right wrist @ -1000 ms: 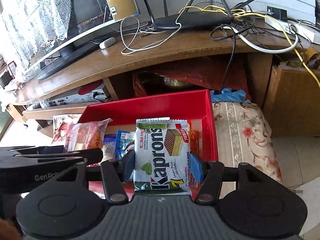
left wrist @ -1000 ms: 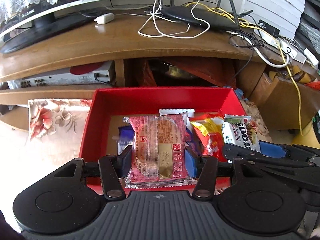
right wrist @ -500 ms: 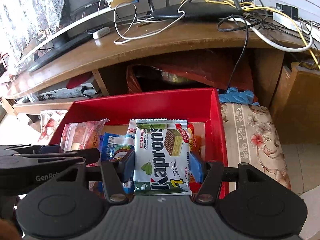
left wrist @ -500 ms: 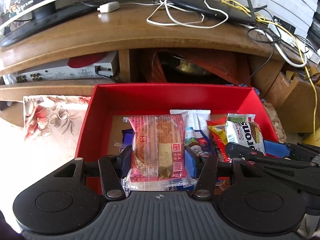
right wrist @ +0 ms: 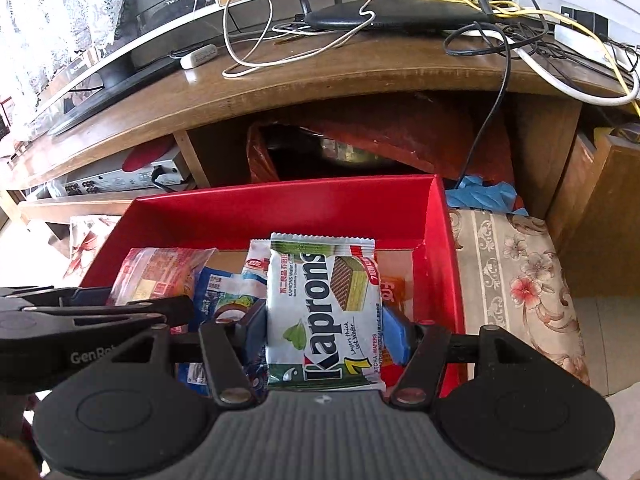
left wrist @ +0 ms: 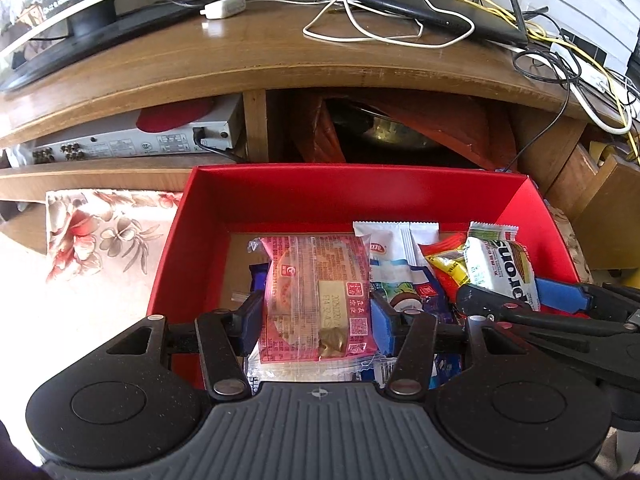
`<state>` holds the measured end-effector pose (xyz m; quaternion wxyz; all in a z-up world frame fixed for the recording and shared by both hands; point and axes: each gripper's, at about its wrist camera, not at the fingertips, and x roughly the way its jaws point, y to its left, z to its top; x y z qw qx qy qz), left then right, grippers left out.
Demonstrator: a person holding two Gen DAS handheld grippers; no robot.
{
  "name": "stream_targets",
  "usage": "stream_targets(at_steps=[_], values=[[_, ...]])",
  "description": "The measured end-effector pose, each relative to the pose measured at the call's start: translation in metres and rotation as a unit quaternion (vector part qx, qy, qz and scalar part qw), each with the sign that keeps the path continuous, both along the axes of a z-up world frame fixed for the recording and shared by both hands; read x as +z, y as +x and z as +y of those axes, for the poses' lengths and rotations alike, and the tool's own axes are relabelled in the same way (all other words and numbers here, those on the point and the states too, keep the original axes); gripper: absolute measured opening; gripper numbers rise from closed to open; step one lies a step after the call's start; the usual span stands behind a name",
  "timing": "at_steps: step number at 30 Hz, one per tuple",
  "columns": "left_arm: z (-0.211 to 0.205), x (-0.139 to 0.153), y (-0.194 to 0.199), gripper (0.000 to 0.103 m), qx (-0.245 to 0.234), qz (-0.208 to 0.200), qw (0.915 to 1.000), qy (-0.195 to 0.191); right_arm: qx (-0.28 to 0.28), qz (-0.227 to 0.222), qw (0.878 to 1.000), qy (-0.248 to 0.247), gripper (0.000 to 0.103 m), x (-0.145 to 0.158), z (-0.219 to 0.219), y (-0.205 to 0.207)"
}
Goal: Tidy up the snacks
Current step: 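Lower the pink cake with the left tool while the right tool lowers the Kaprons wafer into the box, then open both tools to release the snacks and withdraw from the box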
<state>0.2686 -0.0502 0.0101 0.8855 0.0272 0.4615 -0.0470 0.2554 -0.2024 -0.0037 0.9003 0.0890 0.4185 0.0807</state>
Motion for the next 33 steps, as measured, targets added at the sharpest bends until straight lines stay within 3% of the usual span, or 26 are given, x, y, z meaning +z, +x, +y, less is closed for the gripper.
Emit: stream_targets(at_steps=[8,14,33], values=[[0.004,0.003,-0.004,0.069,0.003,0.003,1.0,0.002,-0.001,0.006,1.0,0.0,0.06,0.002,-0.001,-0.004],[0.006,0.009,-0.009,0.073,0.005,-0.002,1.0,0.002,-0.006,0.004,1.0,-0.001,0.068,0.008,-0.005,-0.009],[0.004,0.027,-0.028,0.077,0.004,-0.02,0.9998,0.003,-0.01,-0.023,1.0,0.004,0.069,0.035,-0.008,-0.031]])
